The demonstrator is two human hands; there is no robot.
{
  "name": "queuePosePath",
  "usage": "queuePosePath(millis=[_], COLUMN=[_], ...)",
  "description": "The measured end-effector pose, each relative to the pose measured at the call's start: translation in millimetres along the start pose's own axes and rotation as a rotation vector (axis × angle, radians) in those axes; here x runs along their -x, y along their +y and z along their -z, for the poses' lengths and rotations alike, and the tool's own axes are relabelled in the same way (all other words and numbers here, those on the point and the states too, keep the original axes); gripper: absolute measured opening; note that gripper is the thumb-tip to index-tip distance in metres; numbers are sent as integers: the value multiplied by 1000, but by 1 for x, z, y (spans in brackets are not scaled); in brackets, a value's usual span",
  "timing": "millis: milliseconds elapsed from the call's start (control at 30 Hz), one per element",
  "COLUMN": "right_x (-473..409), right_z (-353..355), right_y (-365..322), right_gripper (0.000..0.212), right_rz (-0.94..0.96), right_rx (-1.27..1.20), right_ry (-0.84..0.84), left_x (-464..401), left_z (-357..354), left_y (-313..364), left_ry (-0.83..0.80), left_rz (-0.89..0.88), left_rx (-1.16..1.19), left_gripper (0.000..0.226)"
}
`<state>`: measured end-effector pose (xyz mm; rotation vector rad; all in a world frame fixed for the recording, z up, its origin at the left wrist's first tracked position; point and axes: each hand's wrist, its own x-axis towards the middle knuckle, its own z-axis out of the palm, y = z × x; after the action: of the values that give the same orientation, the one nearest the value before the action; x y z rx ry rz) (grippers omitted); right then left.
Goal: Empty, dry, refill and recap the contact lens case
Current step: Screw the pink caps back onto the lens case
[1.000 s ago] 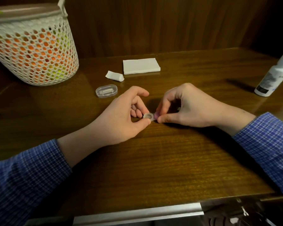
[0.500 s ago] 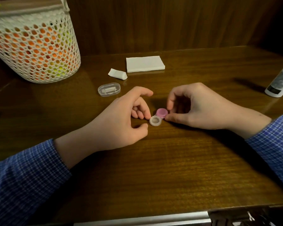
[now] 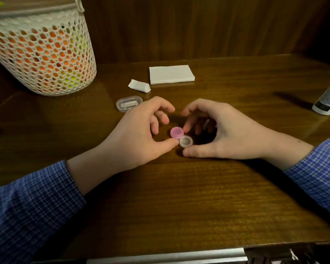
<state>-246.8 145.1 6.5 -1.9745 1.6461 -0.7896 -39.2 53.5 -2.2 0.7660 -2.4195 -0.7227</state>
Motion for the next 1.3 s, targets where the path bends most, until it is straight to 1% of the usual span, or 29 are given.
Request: queuePosePath(millis=[100,333,567,800,900,933,1000,1067,1100,1200,1300], right_x=[-2,-3,-5,-6,-7,-7,-10,-15,-18,-32,-50], right_z=[-6,-10,-11,-12,-8,-7,-3,0,1,-1,-7], right_y=[0,0,0,3,3,3,5,7,8,9,3], right_gripper=[80,69,67,67,66,64,50,33,28,21,26], right_rz=[18,31,8,-13,-23,-35,-61,-95,-110,-115,-101], right_rx=[7,-52,-88,-81,-94,-126,-216,-252,-245,-176,-121], right_ry=[21,50,38,36,35,48,88,122,129,139,103], left_x=[-1,-3,-2,3,6,8,15,24,29,42,52], left_z=[0,-1,0,2,4,5,9,16,20,32,43], left_y=[0,-3,-5,-3,-1,-1,-1,-2,-2,-5,-8], left_ry=[-14,-69,-84,-88,-74,-75,-81,-66,-54,-25,-7], left_rz=[3,26,18,35,55,64,70,51,38,-13,-2], left_rx=[-4,101,99,65,41,24,2,-29,-63,-213,-293], left_gripper=[65,65,64,46,31,24,15,10,9,7,7])
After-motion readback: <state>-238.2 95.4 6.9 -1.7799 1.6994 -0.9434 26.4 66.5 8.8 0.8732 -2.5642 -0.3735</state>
